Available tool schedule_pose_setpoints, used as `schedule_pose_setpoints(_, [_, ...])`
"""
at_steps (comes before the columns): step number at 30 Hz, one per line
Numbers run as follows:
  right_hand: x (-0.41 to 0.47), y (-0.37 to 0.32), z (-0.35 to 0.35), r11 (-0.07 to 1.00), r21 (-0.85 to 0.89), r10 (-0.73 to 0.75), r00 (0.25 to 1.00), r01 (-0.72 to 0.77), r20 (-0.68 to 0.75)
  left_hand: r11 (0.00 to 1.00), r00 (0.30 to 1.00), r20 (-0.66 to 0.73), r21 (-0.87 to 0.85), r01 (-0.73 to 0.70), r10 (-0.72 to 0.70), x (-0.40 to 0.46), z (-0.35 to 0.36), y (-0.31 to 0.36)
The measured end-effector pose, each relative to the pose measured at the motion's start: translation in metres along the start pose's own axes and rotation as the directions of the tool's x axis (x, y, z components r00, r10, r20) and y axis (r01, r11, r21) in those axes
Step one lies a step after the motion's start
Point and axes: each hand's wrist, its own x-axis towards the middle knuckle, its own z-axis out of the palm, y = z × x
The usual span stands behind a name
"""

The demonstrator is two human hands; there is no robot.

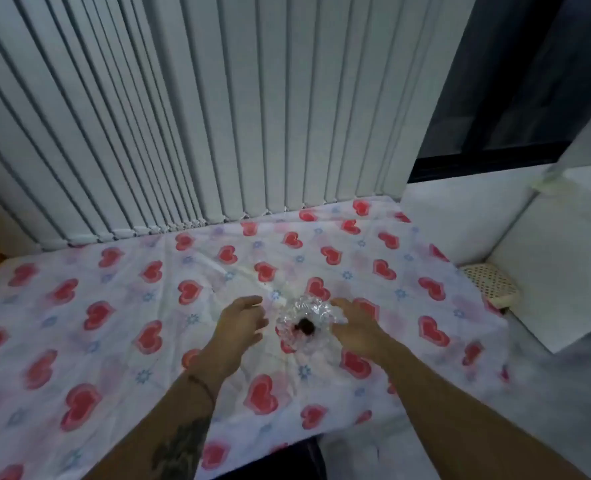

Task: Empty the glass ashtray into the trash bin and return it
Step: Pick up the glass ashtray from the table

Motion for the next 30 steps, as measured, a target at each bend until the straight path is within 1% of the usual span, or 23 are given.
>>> schedule_pose_setpoints(2, [0.011,0.008,0.005,0.998,0.054,-0.009,1.000,0.010,-0.016,1.000,0.999,-0.042,0.008,0.002,-0.001,0.008,0.015,-0.012])
schedule_pose_setpoints(6, [0.028,0.020,0.024,0.997,0.057,-0.053,0.998,0.056,-0.047,0.994,0.992,-0.110,0.094,-0.059,0.069,0.021,0.040,-0.042])
schedule_pose_setpoints(8, [0.033,0.024,0.031,0.997,0.020,-0.070,0.995,0.072,-0.066,0.987,0.988,-0.127,0.146,-0.073,0.092,0.028,0.050,-0.045])
schedule_pose_setpoints(13, [0.041,0.033,0.045,0.990,-0.101,-0.112,0.989,0.102,-0.095,0.964,0.980,-0.102,0.227,-0.141,0.168,0.039,0.070,-0.049])
schedule_pose_setpoints(16, [0.045,0.037,0.049,0.978,-0.162,-0.153,0.980,0.132,-0.125,0.954,0.982,-0.126,0.282,-0.100,0.140,0.046,0.077,-0.050])
schedule_pose_setpoints(19, [0.047,0.037,0.053,0.977,-0.170,-0.158,0.976,0.131,-0.152,0.930,0.974,-0.180,0.361,-0.066,0.138,0.051,0.083,-0.055])
schedule_pose_setpoints(21, [0.046,0.033,0.056,0.984,-0.130,-0.145,0.974,0.123,-0.174,0.925,0.965,-0.212,0.374,-0.065,0.154,0.050,0.084,-0.053])
schedule_pose_setpoints(25, [0.035,0.029,0.060,0.989,-0.049,-0.145,0.972,0.138,-0.185,0.895,0.951,-0.218,0.433,-0.107,0.220,0.037,0.077,-0.052])
schedule_pose_setpoints(30, [0.007,0.013,0.066,0.977,0.133,-0.134,0.963,0.168,-0.233,0.881,0.941,-0.228,0.457,-0.122,0.248,0.016,0.061,-0.057])
